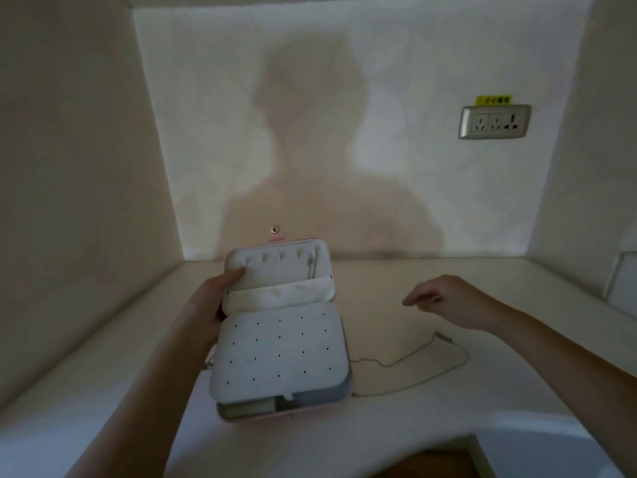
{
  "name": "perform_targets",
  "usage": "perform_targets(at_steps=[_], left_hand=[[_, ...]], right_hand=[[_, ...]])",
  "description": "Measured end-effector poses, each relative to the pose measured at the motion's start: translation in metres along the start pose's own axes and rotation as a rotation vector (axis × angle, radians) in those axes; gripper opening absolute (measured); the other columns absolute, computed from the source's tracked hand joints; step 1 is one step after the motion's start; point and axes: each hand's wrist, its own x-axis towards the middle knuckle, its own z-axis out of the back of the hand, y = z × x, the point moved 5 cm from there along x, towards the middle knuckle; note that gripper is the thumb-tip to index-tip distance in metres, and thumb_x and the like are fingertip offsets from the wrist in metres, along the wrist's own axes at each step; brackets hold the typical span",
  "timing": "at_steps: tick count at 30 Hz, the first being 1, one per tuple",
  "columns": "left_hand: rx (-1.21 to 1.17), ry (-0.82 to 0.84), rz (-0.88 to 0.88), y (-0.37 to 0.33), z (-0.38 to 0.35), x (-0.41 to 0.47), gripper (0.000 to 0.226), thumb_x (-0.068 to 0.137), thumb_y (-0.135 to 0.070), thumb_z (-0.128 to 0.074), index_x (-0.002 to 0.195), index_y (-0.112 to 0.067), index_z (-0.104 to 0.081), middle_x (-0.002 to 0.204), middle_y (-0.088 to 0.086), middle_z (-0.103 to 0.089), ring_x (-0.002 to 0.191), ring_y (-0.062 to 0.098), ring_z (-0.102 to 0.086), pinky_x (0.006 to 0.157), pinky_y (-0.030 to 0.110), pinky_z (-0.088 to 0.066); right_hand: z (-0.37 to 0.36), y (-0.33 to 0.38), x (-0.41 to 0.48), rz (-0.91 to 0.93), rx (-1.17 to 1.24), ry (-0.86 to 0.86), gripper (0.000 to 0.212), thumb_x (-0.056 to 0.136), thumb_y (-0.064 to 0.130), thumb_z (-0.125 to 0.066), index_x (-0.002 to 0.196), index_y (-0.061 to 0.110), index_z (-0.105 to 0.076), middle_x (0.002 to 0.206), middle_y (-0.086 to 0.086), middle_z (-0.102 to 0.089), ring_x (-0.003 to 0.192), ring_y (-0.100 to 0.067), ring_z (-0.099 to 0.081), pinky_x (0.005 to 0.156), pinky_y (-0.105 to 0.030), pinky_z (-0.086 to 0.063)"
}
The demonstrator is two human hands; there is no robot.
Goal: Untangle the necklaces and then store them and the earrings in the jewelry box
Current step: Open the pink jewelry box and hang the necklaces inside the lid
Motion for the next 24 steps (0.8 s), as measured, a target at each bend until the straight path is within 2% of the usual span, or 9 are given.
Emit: perform_targets(at_steps=[2, 4, 7, 10, 12, 14, 19, 22, 24], left_hand=[[0.004, 0.017, 0.014, 0.002, -0.001, 0.002, 0.032, 0.094, -0.025, -0.052, 0.114, -0.003, -0.064, 0.108, 0.02, -0.069, 0.096, 0.033, -0.065, 0.098, 0.049, -0.044], [0.002, 0.036, 0.03, 0.004, -0.004, 0.001, 0.031, 0.094, -0.025, -0.053, 0.112, -0.003, -0.065, 0.107, 0.019, -0.069, 0.092, 0.032, -0.067, 0.096, 0.048, -0.045], [0.003, 0.041, 0.039, 0.003, -0.004, 0.001, 0.03, 0.094, -0.025, -0.053, 0.111, -0.003, -0.064, 0.107, 0.019, -0.069, 0.095, 0.033, -0.065, 0.096, 0.048, -0.045], [-0.01, 0.004, 0.03, -0.004, 0.008, 0.003, 0.035, 0.094, -0.026, -0.053, 0.12, -0.004, -0.061, 0.116, 0.02, -0.065, 0.102, 0.035, -0.063, 0.093, 0.05, -0.047], [-0.028, -0.032, 0.015, -0.009, 0.017, 0.003, 0.038, 0.093, -0.026, -0.053, 0.124, -0.005, -0.059, 0.114, 0.019, -0.066, 0.097, 0.034, -0.065, 0.084, 0.048, -0.051], [-0.046, -0.054, 0.014, -0.011, 0.024, 0.003, 0.039, 0.094, -0.027, -0.053, 0.126, -0.006, -0.058, 0.113, 0.018, -0.067, 0.097, 0.033, -0.065, 0.082, 0.048, -0.051], [-0.044, -0.063, -0.012, -0.015, 0.028, 0.007, 0.035, 0.095, -0.025, -0.053, 0.122, -0.005, -0.059, 0.106, 0.017, -0.069, 0.095, 0.033, -0.065, 0.083, 0.048, -0.05], [-0.049, -0.052, -0.01, -0.015, 0.026, 0.006, 0.029, 0.095, -0.025, -0.052, 0.116, -0.006, -0.062, 0.096, 0.016, -0.072, 0.087, 0.031, -0.068, 0.077, 0.046, -0.054], [-0.056, -0.052, -0.011, -0.014, 0.027, 0.006, 0.03, 0.095, -0.024, -0.052, 0.117, -0.006, -0.061, 0.099, 0.016, -0.071, 0.085, 0.03, -0.068, 0.077, 0.046, -0.054]], right_hand=[[-0.009, -0.015, -0.006, -0.04, -0.022, 0.02, 0.024, 0.089, 0.009, -0.065, 0.098, 0.031, -0.071, 0.094, 0.021, -0.062, 0.095, -0.002, -0.06, 0.075, -0.003, -0.04], [-0.015, -0.014, -0.01, -0.057, 0.07, -0.006, 0.021, 0.085, 0.016, -0.072, 0.091, 0.036, -0.068, 0.092, 0.024, -0.062, 0.095, -0.001, -0.06, 0.072, -0.003, -0.04], [-0.03, 0.02, -0.013, 0.026, 0.213, 0.012, 0.021, 0.08, 0.014, -0.077, 0.083, 0.034, -0.069, 0.092, 0.012, -0.07, 0.087, -0.001, -0.063, 0.074, -0.009, -0.047], [-0.05, 0.06, -0.014, 0.134, 0.173, 0.174, 0.025, 0.083, 0.003, -0.069, 0.084, 0.028, -0.073, 0.092, 0.009, -0.071, 0.084, 0.0, -0.063, 0.077, -0.016, -0.05], [-0.061, 0.078, -0.016, 0.175, 0.083, 0.296, 0.032, 0.085, -0.004, -0.059, 0.093, 0.022, -0.076, 0.095, 0.009, -0.07, 0.087, -0.003, -0.062, 0.08, -0.021, -0.051], [-0.069, 0.091, -0.019, 0.213, -0.017, 0.384, 0.041, 0.085, -0.006, -0.051, 0.103, 0.022, -0.074, 0.103, 0.005, -0.068, 0.093, -0.01, -0.061, 0.083, -0.024, -0.049], [-0.073, 0.108, -0.027, 0.245, -0.036, 0.504, 0.027, 0.089, 0.013, -0.061, 0.105, 0.032, -0.072, 0.101, 0.02, -0.053, 0.092, -0.003, -0.058, 0.083, -0.022, -0.047], [-0.076, 0.115, -0.026, 0.256, 0.001, 0.521, 0.02, 0.086, 0.014, -0.067, 0.102, 0.026, -0.072, 0.103, 0.013, -0.062, 0.084, 0.002, -0.058, 0.077, -0.016, -0.045], [-0.077, 0.119, -0.023, 0.264, -0.022, 0.542, 0.018, 0.085, 0.012, -0.068, 0.101, 0.019, -0.073, 0.102, 0.005, -0.068, 0.079, 0.003, -0.057, 0.072, -0.011, -0.043]])
